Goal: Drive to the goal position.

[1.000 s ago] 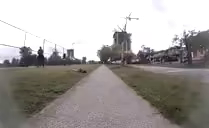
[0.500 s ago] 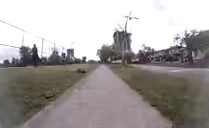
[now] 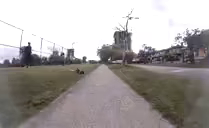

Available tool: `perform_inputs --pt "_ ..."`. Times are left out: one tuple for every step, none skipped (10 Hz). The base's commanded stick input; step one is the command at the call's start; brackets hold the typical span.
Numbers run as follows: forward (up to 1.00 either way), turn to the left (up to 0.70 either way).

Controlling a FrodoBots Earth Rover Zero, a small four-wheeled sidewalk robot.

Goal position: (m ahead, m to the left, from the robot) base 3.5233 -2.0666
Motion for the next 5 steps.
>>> perform_inputs --pt "0.7 0.0" --pt "0.7 0.0" --pt "0.7 0.0" --pt "0.7 0.0" --pt "0.7 0.0"
